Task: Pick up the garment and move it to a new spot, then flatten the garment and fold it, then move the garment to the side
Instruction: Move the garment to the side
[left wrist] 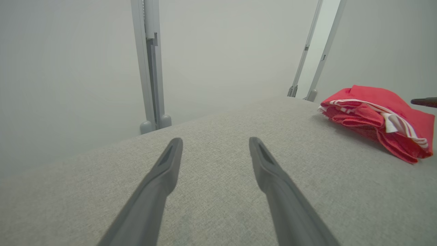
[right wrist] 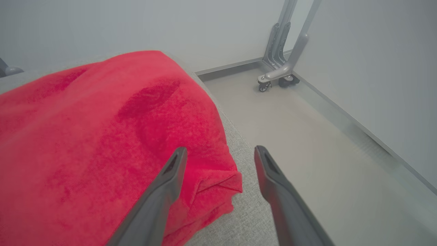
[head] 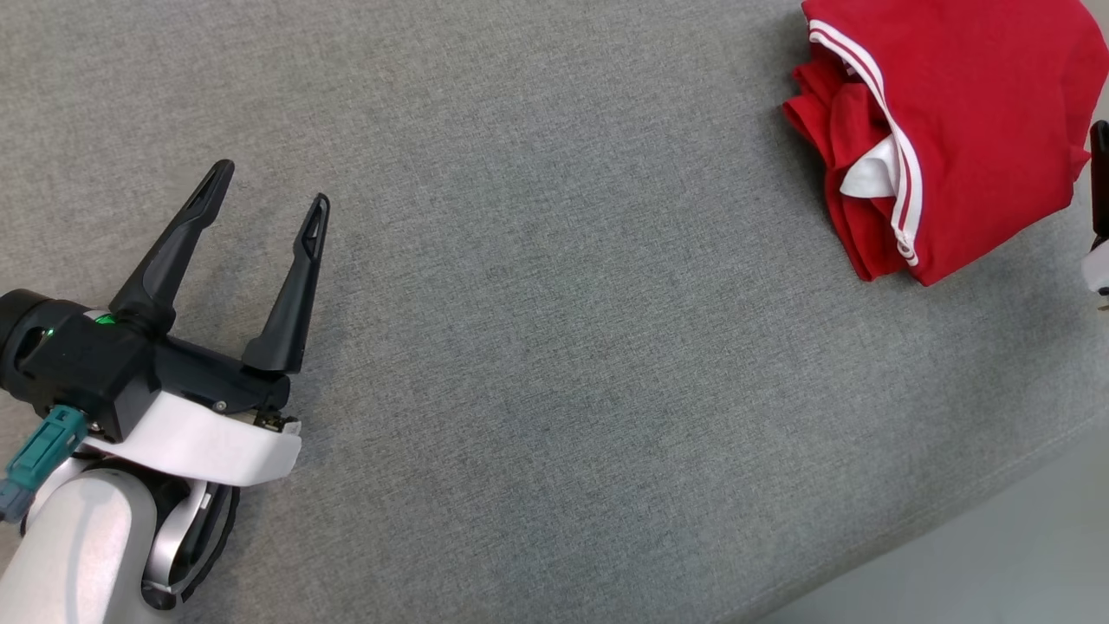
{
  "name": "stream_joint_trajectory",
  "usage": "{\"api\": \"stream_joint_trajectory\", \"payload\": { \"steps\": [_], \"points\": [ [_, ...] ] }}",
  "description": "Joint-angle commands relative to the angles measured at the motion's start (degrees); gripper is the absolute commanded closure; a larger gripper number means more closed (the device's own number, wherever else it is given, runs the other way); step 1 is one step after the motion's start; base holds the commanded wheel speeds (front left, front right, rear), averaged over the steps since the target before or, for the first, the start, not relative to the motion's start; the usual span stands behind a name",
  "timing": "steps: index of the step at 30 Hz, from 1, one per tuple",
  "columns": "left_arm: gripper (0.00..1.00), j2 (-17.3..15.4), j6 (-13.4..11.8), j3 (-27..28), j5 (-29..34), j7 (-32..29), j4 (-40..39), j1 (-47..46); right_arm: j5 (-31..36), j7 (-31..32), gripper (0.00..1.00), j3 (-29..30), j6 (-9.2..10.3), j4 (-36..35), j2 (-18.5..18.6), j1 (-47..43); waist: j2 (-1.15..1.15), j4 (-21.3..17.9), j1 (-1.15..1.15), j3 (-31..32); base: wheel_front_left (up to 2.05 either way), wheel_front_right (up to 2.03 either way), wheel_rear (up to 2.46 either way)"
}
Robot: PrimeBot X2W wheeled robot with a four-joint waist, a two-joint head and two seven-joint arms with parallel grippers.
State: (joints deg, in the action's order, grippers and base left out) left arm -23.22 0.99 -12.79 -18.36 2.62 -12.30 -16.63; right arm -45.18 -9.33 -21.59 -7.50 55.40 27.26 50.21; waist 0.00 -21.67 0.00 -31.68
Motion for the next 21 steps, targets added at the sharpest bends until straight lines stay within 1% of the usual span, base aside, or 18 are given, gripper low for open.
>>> {"api": "stream_joint_trajectory", "payload": {
  "steps": [1, 4, 7, 9, 11, 13, 15, 18, 21],
  "points": [
    [0.00, -0.15, -0.07, 0.14, -0.44, 0.54, 0.47, -0.40, -0.53, -1.82, 0.00, 0.56, 0.01, 0.80, -0.05, -0.46, 0.00, 0.33, 0.00, 0.63, 0.00, 0.00, 0.00],
    [0.00, 0.38, -0.63, 0.39, -0.68, 1.48, 1.30, 0.28, -1.53, -4.57, 0.00, 1.85, 0.01, 0.16, -0.62, -2.70, 0.00, 0.95, 0.00, 2.07, 0.00, 0.00, 0.00],
    [0.00, 1.06, -1.33, 0.87, -1.19, 2.61, 2.30, 1.24, -1.41, -5.78, 0.00, 4.19, 0.01, -2.48, -0.79, -5.51, 0.00, 1.55, 0.00, 4.06, 0.00, 0.00, 0.00],
    [0.00, 1.53, -1.90, 1.55, -1.82, 3.48, 2.73, 2.02, 0.48, -6.01, 0.00, 7.66, 0.01, -7.27, -0.65, -7.37, 0.00, 1.94, 0.00, 5.46, 0.00, 0.00, 0.00],
    [0.00, 1.87, -2.79, 2.25, -2.32, 4.36, 3.18, 3.24, 3.49, -5.92, 0.00, 12.70, 0.01, -12.83, -1.97, -11.41, 0.00, 2.40, 0.00, 7.07, 0.00, 0.00, 0.00],
    [0.00, 2.57, -3.37, 2.64, -2.89, 5.16, 3.59, 4.32, 7.63, -5.87, 0.00, 17.98, 0.01, -19.15, -4.10, -16.06, 0.00, 3.18, 0.00, 8.85, 0.00, 0.00, 0.00],
    [0.00, 3.08, -3.95, 3.10, -3.35, 6.05, 3.93, 5.21, 11.95, -5.88, 0.00, 22.65, 0.00, -26.05, -7.01, -20.29, 0.00, 4.17, 0.00, 10.43, 0.00, 0.00, 0.00],
    [0.00, 3.52, -4.68, 3.64, -3.99, 7.05, 4.62, 6.50, 18.03, -5.89, 0.00, 26.54, 0.00, -35.70, -11.84, -26.59, 0.00, 5.83, 0.00, 12.60, 0.00, 0.00, 0.00],
    [0.00, 4.22, -5.24, 3.85, -4.30, 7.95, 5.24, 7.60, 23.07, -5.54, 0.00, 28.23, 0.00, -43.91, -15.98, -31.90, 0.00, 7.97, 0.00, 14.72, 0.00, 0.00, 0.00]
  ]
}}
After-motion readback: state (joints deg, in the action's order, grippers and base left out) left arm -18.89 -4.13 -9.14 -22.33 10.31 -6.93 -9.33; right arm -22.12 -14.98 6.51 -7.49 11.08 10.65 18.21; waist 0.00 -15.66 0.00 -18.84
